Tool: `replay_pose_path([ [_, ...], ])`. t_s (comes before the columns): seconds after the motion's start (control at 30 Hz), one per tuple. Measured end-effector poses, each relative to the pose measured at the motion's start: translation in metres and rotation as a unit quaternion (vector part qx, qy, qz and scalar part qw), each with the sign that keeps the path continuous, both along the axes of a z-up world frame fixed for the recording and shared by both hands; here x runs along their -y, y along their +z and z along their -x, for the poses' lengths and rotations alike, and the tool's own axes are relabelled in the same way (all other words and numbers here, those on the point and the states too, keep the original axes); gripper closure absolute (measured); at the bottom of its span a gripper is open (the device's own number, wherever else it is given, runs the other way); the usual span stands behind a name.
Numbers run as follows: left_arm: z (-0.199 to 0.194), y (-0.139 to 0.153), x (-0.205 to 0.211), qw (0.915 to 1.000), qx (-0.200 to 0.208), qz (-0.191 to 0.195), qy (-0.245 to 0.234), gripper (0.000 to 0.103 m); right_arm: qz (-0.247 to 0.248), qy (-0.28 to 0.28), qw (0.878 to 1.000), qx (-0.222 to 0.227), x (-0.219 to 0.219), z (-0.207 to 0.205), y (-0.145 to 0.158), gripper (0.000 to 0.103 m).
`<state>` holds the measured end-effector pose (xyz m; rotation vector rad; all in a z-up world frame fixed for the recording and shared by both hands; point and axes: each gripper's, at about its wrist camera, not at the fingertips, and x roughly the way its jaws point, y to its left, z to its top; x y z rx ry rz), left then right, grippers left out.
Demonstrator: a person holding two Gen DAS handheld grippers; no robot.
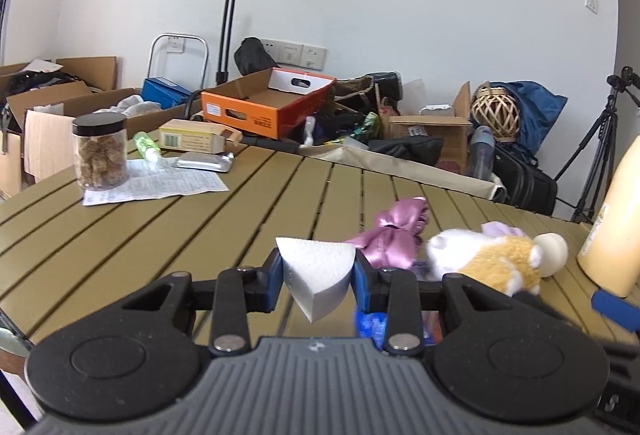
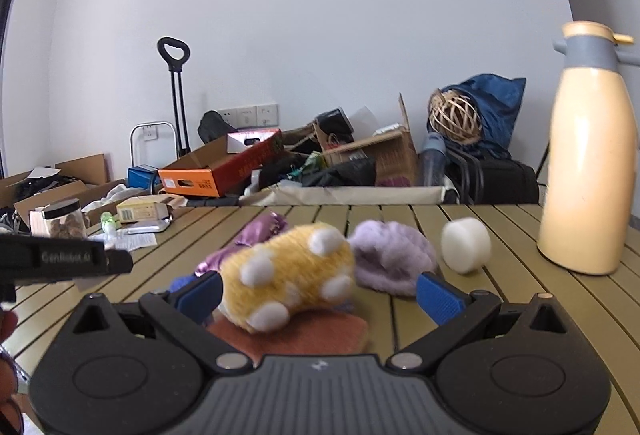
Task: Collect trash
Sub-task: 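Grasp the small blue-and-white box with the left gripper, then grasp the yellow-and-white plush with the right gripper while the left gripper holds the box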
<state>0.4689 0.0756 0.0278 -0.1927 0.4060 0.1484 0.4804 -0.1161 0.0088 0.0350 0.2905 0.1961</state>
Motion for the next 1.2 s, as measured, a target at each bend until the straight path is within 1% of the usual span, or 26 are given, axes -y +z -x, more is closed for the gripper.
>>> replay_pose_path([
  [0.13, 0.002, -0.002, -0.012, 1.0000, -0.004, 0.000, 0.007, 0.068, 0.012, 0.002, 1.000, -0.001, -0.014, -0.012, 0.002, 0.000],
  [0.3, 0.001, -0.004, -0.020, 0.9998, -0.011, 0.003, 0.013, 0.068, 0.002, -0.003, 1.000, -0.027, -0.021, -0.032, -0.003, 0.000],
  [0.5, 0.000, -0.008, -0.021, 0.9998, -0.018, 0.000, 0.013, 0.068, 0.001, -0.020, 0.998, -0.061, -0.029, -0.057, -0.010, 0.000],
  [0.7, -0.003, -0.013, -0.021, 0.9996, -0.025, -0.004, 0.015, 0.068, -0.002, -0.027, 0.997, -0.078, -0.033, -0.075, -0.011, 0.000],
  [0.9, -0.003, -0.013, -0.022, 0.9995, -0.027, -0.004, 0.016, 0.068, -0.001, -0.031, 0.994, -0.106, -0.036, -0.086, -0.021, 0.000],
  [1.03, -0.003, -0.014, -0.020, 0.9995, -0.026, -0.007, 0.015, 0.068, -0.012, -0.029, 0.993, -0.113, -0.034, -0.089, -0.024, 0.002],
  [1.1, -0.002, -0.014, -0.020, 0.9995, -0.026, -0.006, 0.016, 0.068, -0.014, -0.026, 0.993, -0.113, -0.033, -0.089, -0.024, 0.010],
  [1.2, -0.001, -0.013, -0.022, 0.9995, -0.025, -0.004, 0.017, 0.068, -0.016, -0.026, 0.994, -0.109, -0.034, -0.087, -0.025, 0.013],
])
